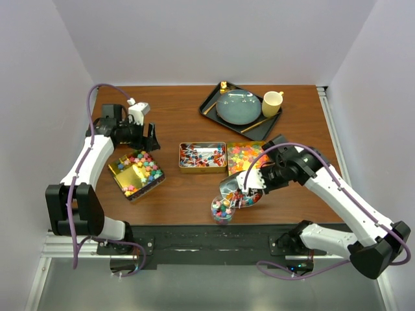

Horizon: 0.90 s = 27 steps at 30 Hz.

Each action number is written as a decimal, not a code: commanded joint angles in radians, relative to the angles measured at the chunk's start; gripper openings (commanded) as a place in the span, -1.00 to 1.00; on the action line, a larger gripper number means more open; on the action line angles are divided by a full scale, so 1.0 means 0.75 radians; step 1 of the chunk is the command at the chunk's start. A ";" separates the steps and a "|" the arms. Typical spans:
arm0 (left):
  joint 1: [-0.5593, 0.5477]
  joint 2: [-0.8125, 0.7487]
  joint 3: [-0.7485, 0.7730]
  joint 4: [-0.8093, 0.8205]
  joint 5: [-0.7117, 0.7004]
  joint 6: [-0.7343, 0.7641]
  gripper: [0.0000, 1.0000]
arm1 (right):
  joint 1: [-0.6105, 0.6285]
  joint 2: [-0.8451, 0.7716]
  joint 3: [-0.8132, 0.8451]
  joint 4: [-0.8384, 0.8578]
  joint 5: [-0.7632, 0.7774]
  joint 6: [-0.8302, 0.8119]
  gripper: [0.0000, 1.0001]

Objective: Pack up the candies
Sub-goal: Place the fake candies in the packing bottle.

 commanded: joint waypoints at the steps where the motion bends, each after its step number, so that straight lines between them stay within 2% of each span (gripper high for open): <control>1: 0.017 -0.043 -0.013 0.044 0.016 -0.023 0.67 | 0.026 -0.016 0.007 0.029 0.044 0.011 -1.00; 27: 0.033 -0.052 -0.009 0.065 0.043 -0.058 0.66 | 0.212 0.076 0.111 -0.102 0.300 -0.003 -1.00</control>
